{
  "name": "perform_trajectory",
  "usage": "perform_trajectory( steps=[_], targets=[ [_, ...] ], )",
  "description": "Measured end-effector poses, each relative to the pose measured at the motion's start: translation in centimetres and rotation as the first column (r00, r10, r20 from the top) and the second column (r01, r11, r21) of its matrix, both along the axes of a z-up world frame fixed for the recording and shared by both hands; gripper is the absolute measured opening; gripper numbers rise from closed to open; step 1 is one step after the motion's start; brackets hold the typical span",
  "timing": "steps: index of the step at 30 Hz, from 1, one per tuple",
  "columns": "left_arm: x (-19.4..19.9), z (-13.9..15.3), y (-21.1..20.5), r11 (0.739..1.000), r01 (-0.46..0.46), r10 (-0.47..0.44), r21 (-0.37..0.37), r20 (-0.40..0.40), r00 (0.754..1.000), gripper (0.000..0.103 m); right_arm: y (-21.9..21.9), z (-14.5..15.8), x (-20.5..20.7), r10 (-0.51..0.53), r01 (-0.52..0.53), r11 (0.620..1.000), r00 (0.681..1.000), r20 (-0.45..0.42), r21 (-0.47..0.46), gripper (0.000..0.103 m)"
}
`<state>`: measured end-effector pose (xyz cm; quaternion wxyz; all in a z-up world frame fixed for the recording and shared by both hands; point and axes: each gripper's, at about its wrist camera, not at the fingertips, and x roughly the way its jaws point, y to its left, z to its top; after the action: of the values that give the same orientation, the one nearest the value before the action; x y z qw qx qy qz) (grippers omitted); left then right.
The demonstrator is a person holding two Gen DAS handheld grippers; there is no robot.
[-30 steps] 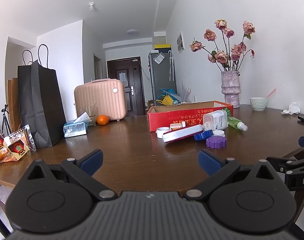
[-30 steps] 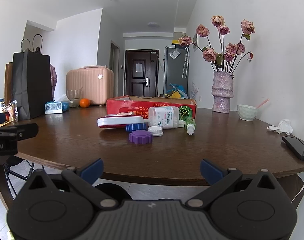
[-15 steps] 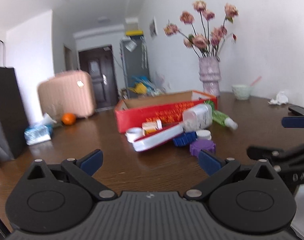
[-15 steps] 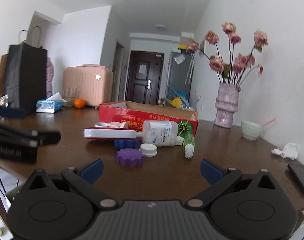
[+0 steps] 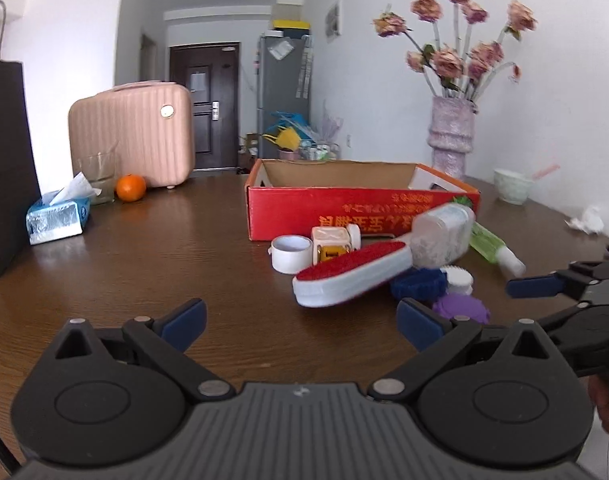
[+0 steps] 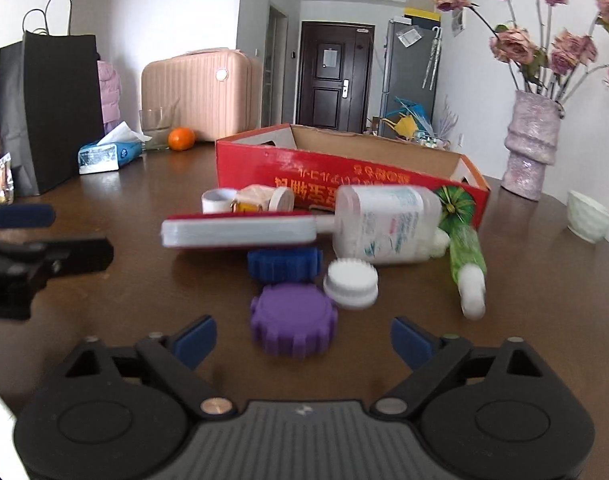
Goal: Organize rigid objects
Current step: 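Grasp the blue cap with the left tool while the right tool grasps the purple cap, then carry both caps over the cardboard box and open both tools to drop them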
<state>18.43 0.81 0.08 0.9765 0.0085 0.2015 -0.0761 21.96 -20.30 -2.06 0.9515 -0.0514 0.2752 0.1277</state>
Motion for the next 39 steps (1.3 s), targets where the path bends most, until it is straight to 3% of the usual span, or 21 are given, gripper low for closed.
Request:
perform_trajectory(
  steps=[1, 3, 5, 8, 13, 20, 25, 33, 39],
  targets=[
    [0.4, -0.1, -0.4, 1.000, -0.001, 0.001, 0.004, -0.007, 1.000, 0.103, -0.1, -0.1, 0.6, -0.004, 0.004, 1.000, 1.000, -0.023, 0.007, 0.080],
    [1.4, -0.2, -1.3, 1.000, 0.020, -0.019, 0.004, -0.028, 0.999, 0.103, -0.5, -0.3, 1.5, 0.019, -0.015, 0.999, 0.997, -0.078, 0.050, 0.060],
    [2.2, -0.2, -2.3, 0.999, 0.043, -0.043, -0.012, -0.049, 0.998, 0.103, -1.2, -0.4, 1.3, 0.030, -0.026, 0.998, 0.997, -0.071, 0.060, 0.053],
    [3.5, -0.4, -4.4, 0.995, 0.096, -0.098, -0.032, -0.083, 0.992, 0.102, -2.9, -0.4, 0.4, 0.009, -0.007, 1.000, 0.999, -0.052, 0.026, 0.053],
    [6.1, -0.9, -8.1, 0.988, 0.151, -0.154, -0.036, -0.160, 0.975, 0.080, -6.9, -0.5, -0.5, -0.053, 0.054, 0.998, 0.997, -0.050, 0.023, 0.053],
    [8.5, -1.8, -10.8, 0.988, 0.151, -0.156, -0.040, -0.212, 0.965, 0.075, -8.6, -1.0, -1.2, -0.056, 0.057, 0.997, 0.998, -0.019, 0.060, 0.053],
    [9.1, -1.9, -11.1, 0.992, 0.114, -0.123, -0.050, -0.233, 0.965, 0.055, -8.7, -1.4, -1.1, -0.058, 0.058, 0.996, 0.998, 0.006, 0.072, 0.053],
    [6.8, -1.7, -10.6, 0.992, 0.116, -0.124, -0.049, -0.228, 0.966, 0.054, -8.3, -1.4, -2.1, -0.075, 0.073, 0.995, 0.997, 0.018, 0.068, 0.053],
    [2.4, -0.4, -9.6, 0.990, 0.142, -0.141, -0.003, -0.138, 0.980, 0.054, -7.0, -0.9, -4.4, -0.066, 0.065, 0.997, 0.997, 0.031, 0.042, 0.053]
  ],
)
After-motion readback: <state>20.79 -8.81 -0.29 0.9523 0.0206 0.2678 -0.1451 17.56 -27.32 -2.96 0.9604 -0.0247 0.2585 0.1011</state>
